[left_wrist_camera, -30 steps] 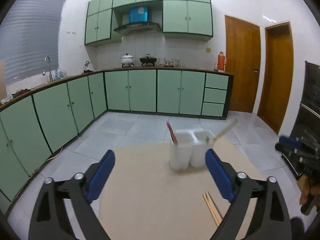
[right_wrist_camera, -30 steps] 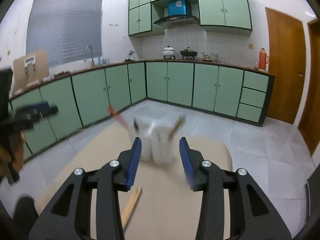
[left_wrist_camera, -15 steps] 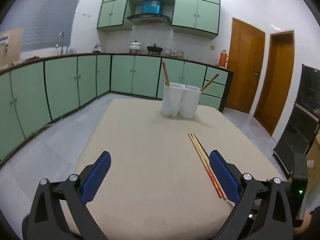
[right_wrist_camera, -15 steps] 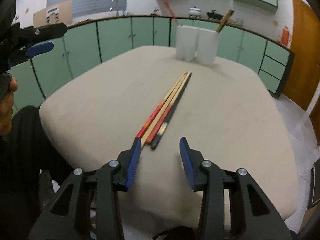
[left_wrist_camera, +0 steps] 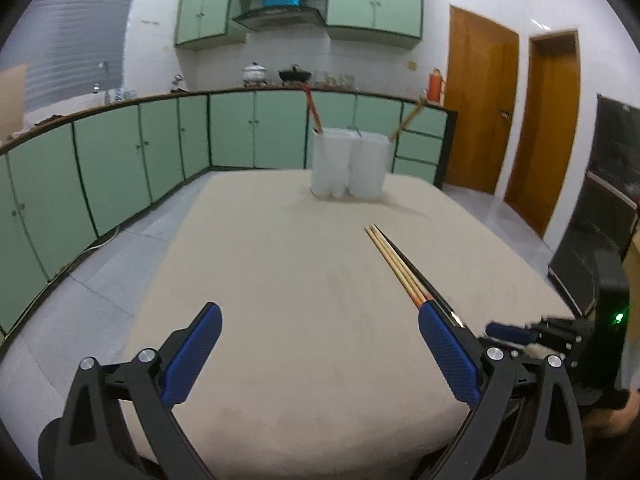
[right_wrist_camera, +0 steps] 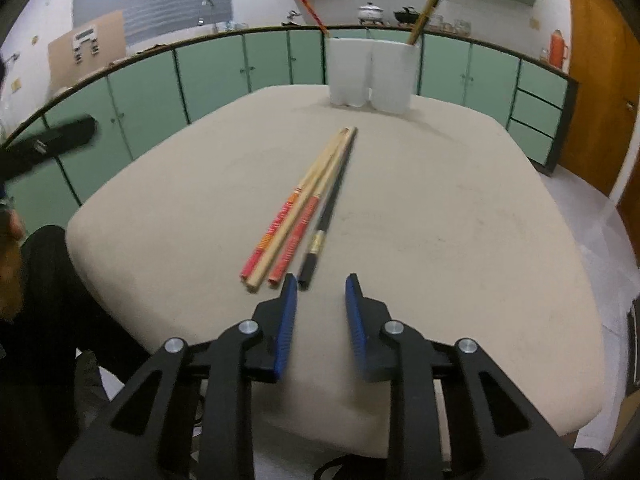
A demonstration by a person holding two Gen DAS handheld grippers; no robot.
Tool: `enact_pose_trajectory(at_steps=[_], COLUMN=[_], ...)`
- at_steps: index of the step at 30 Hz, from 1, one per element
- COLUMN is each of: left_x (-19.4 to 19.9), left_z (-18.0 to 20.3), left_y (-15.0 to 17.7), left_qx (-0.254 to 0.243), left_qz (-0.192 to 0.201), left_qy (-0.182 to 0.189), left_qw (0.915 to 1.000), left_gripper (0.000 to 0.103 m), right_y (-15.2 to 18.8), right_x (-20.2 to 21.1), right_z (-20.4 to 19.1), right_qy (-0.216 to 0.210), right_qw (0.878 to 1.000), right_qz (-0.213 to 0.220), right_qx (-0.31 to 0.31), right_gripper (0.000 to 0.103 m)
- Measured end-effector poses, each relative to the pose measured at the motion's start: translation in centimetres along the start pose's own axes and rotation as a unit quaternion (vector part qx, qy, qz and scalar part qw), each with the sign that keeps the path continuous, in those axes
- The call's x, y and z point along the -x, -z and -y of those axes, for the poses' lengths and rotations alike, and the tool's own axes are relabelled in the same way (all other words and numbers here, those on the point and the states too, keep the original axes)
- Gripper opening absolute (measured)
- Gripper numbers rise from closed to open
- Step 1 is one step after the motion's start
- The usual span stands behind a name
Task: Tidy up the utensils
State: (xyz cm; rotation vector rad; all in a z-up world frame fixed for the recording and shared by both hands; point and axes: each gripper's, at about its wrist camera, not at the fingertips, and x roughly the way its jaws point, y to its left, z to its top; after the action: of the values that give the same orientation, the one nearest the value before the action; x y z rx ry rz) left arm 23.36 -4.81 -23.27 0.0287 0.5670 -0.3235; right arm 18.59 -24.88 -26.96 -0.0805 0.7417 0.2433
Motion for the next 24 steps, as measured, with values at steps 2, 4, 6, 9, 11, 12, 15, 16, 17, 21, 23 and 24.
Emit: enact_pose_trajectory(at_steps=[2, 4, 6, 9, 11, 12, 15, 16, 17, 21, 23, 24], left_x=[-0.5, -1.0, -1.6, -2.4, -3.1, -3.3, -4.4, -4.8, -5.2, -6.3, -7.2, -7.5], left_z=[0.9, 1.6, 2.2, 3.2, 4.1, 4.5, 6.2, 6.7, 7.2, 9.0, 9.4, 9.3], left_y=[0.6, 1.1, 1.3, 1.9, 2.3, 2.5, 3.1, 3.3, 3.5, 4.0, 4.1, 4.2], left_qx=[-0.012, -0.020, -0.028, -0.038, -0.050, -0.054, -0.075, -0.080, -0.085, -0.111, -0.114, -0.113], left_qz=[-0.009, -0.016, -0.021, -0.029, -0.037, -0.040, -0.052, -0.058, -0.065, -0.075, -0.083, -0.088], left_qy=[0.011, 0.019, 0.025, 0.032, 0.038, 0.041, 0.045, 0.046, 0.049, 0.052, 0.043, 0.038], left_qw=[0.9998, 0.9995, 0.9991, 0.9983, 0.9973, 0.9969, 0.9947, 0.9940, 0.9930, 0.9896, 0.9890, 0.9889], left_gripper=[0.097, 0.097, 0.097, 0.096, 0.095, 0.095, 0.095, 0.095, 0.095, 0.094, 0.094, 0.094], right_y=[0.0, -0.4, -0.6, -0.3, 0.0, 0.2, 0.5, 0.5, 0.6, 0.7, 0.7, 0.7], right_x=[-0.7, -1.1, -1.1, -0.8, -0.3, -0.2, 0.1, 0.2, 0.2, 0.2, 0.1, 0.2], right_z=[-0.1, 0.5, 1.3, 3.0, 3.9, 4.1, 4.9, 5.1, 5.3, 5.6, 5.5, 5.4], right_qy=[0.000, 0.003, 0.007, 0.011, 0.015, 0.015, 0.019, 0.020, 0.020, 0.015, 0.014, 0.014], right_qw=[1.000, 1.000, 1.000, 0.999, 0.998, 0.998, 0.997, 0.997, 0.996, 0.996, 0.996, 0.996], right_qz=[-0.007, -0.005, -0.005, -0.003, -0.001, -0.001, 0.000, 0.001, 0.002, 0.002, 0.002, 0.002], right_qx=[0.002, -0.003, -0.015, -0.041, -0.054, -0.058, -0.073, -0.079, -0.084, -0.089, -0.086, -0.085], right_gripper=[0.025, 0.020, 0.006, 0.006, 0.006, 0.006, 0.006, 0.006, 0.006, 0.006, 0.006, 0.006])
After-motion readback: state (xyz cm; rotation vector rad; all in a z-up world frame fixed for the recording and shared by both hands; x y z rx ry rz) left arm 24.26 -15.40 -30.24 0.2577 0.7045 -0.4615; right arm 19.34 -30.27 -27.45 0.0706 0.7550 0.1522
